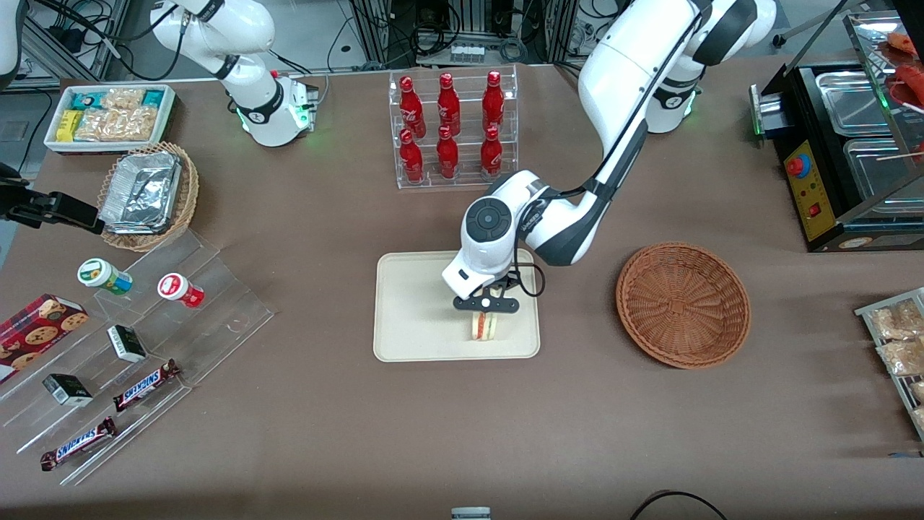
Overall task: Place sandwich from basket to tray
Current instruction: 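Lift the sandwich and carry it with the left gripper to the white tray, then lower the sandwich onto the tray and open the left gripper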
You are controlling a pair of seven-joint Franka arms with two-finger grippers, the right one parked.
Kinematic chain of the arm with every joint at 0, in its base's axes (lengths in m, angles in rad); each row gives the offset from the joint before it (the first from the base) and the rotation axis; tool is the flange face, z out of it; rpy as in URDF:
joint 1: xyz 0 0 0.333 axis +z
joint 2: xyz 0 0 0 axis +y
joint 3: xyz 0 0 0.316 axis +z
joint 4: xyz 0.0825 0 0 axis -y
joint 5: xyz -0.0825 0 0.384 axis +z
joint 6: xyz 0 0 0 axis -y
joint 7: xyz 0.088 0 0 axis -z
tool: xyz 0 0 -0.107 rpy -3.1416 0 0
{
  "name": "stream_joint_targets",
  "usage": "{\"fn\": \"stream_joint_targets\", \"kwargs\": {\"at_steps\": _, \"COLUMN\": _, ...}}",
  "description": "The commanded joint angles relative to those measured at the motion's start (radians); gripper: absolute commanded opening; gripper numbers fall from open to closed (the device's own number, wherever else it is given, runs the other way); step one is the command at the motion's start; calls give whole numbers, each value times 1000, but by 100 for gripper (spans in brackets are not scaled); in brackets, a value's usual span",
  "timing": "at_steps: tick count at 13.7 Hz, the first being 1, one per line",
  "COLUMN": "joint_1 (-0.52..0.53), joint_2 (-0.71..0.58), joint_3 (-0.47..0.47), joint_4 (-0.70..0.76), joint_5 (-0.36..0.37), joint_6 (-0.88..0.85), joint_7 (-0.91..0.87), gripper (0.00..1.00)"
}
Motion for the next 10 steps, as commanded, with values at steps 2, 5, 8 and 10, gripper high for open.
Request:
{"fn": "stream_joint_targets", "kwargs": {"at_steps": 2, "joint_1": -13, "joint_2": 38, "joint_3": 10, "joint_4": 31, "joint_5": 25, "joint_6": 4, "joint_7": -33, "gripper": 0}}
{"fn": "stream_joint_targets", "kwargs": {"at_steps": 5, "joint_1": -13, "joint_2": 46, "joint_3": 10, "joint_4": 31, "joint_5": 25, "joint_6": 4, "joint_7": -33, "gripper": 0}}
{"fn": "stream_joint_targets", "kwargs": {"at_steps": 8, "joint_1": -11, "joint_2": 48, "joint_3": 10, "joint_4": 31, "joint_5": 22, "joint_6": 4, "joint_7": -35, "gripper": 72}}
{"fn": "stream_joint_targets", "kwargs": {"at_steps": 10, "joint_1": -11, "joint_2": 45, "joint_3": 10, "joint_4": 33, "joint_5": 22, "joint_6": 4, "joint_7": -35, "gripper": 100}}
